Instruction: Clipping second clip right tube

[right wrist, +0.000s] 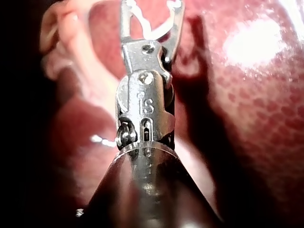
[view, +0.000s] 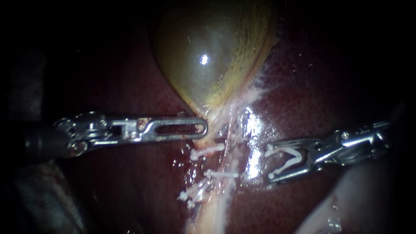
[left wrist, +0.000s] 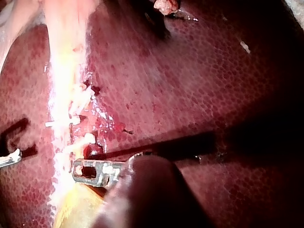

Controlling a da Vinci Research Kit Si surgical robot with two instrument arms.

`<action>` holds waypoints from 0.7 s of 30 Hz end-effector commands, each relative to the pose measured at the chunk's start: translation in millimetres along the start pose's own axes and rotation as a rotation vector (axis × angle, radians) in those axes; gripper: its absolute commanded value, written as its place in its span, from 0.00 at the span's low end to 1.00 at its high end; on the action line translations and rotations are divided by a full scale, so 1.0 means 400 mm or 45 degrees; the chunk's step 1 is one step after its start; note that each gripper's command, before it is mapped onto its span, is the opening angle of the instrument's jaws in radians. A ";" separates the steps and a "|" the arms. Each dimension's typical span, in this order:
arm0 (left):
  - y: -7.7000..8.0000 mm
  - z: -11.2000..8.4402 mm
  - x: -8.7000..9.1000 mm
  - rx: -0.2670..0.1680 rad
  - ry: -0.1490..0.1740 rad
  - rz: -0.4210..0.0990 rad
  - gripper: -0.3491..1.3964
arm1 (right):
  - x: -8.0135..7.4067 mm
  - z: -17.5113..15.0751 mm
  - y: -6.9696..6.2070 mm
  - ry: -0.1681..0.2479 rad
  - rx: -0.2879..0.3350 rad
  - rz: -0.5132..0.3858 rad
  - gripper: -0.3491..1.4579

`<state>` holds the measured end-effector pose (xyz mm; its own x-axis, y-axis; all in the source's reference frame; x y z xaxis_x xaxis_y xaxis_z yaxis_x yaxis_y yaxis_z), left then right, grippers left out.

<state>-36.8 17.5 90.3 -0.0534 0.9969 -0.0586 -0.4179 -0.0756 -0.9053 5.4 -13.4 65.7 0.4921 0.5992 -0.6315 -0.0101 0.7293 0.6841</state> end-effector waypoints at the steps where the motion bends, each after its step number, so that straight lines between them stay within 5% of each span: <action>1: 0.0004 -0.0005 -0.0001 -0.002 -0.001 0.000 0.00 | 0.0000 0.0005 -0.0001 -0.001 -0.002 0.001 0.52; 7: 0.0026 -0.0046 -0.0008 -0.008 -0.008 -0.003 0.00 | 0.0011 0.0039 -0.0007 0.006 -0.012 0.072 0.52; 21: 0.0060 -0.0137 -0.0002 -0.016 -0.021 -0.012 0.00 | 0.0040 0.0163 -0.0008 0.048 -0.049 0.555 0.51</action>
<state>-32.7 17.5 85.6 -0.0647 0.9970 -0.0432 -0.4069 -0.0659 -0.9111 12.1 -15.0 67.1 0.3952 0.8729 -0.2860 -0.2512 0.4022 0.8804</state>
